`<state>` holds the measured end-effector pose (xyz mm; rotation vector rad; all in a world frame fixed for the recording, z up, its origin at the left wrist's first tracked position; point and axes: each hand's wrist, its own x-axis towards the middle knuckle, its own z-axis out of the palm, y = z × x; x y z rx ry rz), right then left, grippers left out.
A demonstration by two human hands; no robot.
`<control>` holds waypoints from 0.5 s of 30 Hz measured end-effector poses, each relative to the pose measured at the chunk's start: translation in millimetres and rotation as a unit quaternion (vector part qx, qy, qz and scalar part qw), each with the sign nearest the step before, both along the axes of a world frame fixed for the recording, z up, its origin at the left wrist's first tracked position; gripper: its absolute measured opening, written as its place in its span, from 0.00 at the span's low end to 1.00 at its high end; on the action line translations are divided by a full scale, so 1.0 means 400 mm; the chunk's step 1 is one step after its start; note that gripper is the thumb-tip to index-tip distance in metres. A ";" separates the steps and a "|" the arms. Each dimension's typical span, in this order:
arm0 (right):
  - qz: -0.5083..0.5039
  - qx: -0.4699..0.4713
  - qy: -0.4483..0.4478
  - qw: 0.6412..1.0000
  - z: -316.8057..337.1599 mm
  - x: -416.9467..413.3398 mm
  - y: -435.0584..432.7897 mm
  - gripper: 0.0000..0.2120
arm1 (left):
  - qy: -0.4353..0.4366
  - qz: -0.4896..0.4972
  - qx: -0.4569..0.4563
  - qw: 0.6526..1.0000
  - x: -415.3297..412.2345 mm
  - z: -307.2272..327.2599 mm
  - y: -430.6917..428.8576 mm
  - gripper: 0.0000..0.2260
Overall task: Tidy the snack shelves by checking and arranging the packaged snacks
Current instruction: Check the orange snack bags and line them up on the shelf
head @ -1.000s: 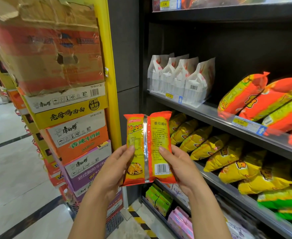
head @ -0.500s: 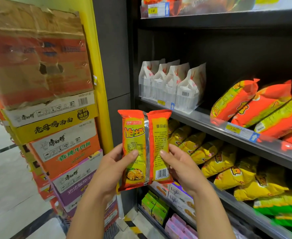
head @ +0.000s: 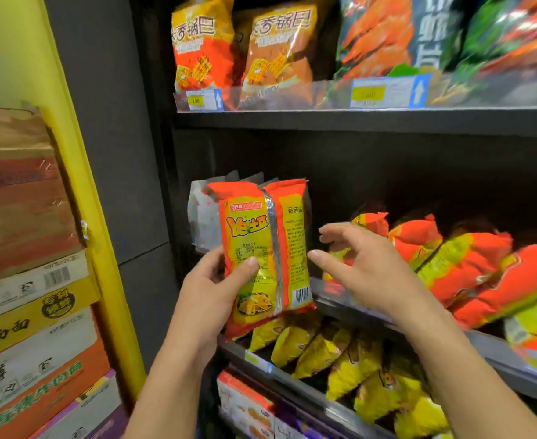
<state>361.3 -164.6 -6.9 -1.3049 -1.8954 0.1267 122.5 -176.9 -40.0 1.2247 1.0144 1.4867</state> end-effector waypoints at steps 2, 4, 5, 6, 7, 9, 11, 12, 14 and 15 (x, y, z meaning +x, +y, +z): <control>-0.058 0.131 -0.163 0.976 0.030 0.055 0.037 0.25 | 0.012 0.010 0.021 1.000 0.040 0.022 0.042 0.11; -0.093 0.191 -0.292 0.933 0.054 0.105 0.078 0.27 | 0.039 0.024 0.046 0.998 0.080 0.040 0.083 0.11; -0.107 0.182 -0.338 0.917 0.064 0.126 0.097 0.29 | 0.054 0.033 0.059 0.996 0.100 0.047 0.102 0.11; -0.117 0.161 -0.377 0.904 0.072 0.145 0.114 0.31 | 0.071 0.041 0.074 0.994 0.119 0.052 0.123 0.10; -0.129 0.138 -0.414 0.891 0.076 0.162 0.128 0.34 | 0.090 0.051 0.086 0.991 0.137 0.054 0.143 0.11; -0.152 0.104 -0.471 0.863 0.076 0.192 0.146 0.36 | 0.132 0.072 0.098 0.984 0.171 0.053 0.180 0.13; -0.149 0.102 -0.488 0.854 0.067 0.214 0.155 0.34 | 0.159 0.091 0.104 0.977 0.196 0.043 0.217 0.18; -0.145 0.111 -0.484 0.856 0.062 0.228 0.160 0.32 | 0.171 0.098 0.108 0.974 0.211 0.036 0.240 0.19; -0.142 0.129 -0.473 0.860 0.059 0.244 0.166 0.34 | 0.193 0.113 0.114 0.968 0.240 0.025 0.274 0.21; -0.144 0.134 -0.468 0.862 0.058 0.250 0.170 0.37 | 0.203 0.122 0.116 0.965 0.255 0.019 0.289 0.21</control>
